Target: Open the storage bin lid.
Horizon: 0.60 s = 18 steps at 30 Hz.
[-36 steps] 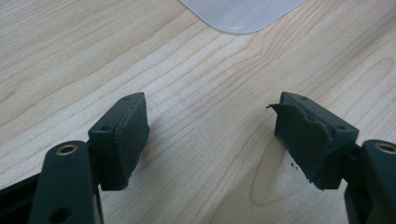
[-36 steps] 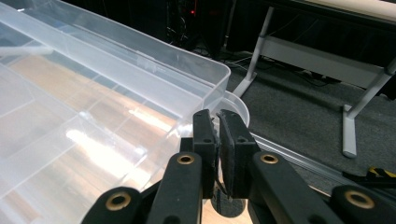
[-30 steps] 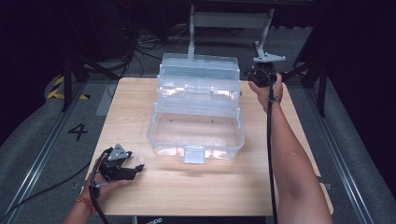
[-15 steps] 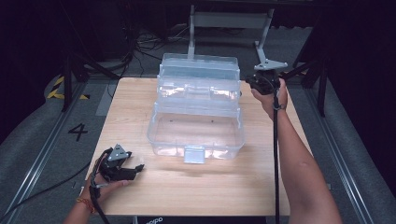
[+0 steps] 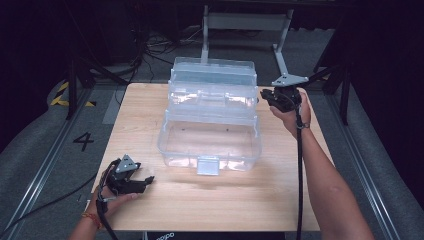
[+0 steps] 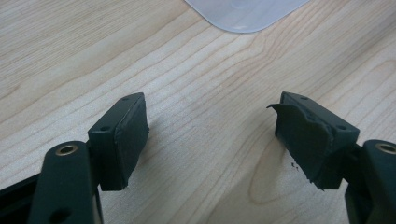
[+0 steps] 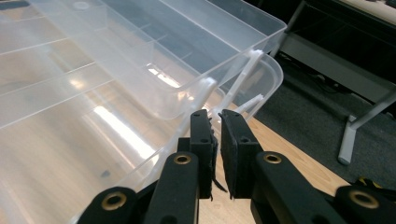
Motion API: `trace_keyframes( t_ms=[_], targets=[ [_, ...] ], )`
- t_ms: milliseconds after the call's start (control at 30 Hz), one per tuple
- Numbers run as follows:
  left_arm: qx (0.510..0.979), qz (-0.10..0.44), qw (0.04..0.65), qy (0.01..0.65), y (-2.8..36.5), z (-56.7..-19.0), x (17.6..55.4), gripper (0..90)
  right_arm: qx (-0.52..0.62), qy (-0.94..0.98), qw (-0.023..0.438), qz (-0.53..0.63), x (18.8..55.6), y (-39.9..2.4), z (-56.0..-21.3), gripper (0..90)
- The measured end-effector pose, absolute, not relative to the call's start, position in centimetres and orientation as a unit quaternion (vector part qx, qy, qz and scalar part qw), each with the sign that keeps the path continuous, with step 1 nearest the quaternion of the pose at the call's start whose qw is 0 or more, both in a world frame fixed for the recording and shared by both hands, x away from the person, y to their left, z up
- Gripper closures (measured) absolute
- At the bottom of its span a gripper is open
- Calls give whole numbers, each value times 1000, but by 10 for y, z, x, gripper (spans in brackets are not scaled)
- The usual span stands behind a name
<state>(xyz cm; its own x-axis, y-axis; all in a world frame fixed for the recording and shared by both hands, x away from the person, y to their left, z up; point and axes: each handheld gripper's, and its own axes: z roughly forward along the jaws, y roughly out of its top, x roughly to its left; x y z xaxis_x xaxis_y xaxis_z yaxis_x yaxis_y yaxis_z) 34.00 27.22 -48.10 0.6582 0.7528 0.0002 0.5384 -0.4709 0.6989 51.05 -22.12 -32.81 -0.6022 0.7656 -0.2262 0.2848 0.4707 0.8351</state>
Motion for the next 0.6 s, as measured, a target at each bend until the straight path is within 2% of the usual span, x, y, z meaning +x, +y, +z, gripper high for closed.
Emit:
trace_keyframes(
  t_ms=[600],
  targets=[
    [842,158,343,384,272,-481,340,256,310,817,286,393,479,-233,-344,812]
  ],
)
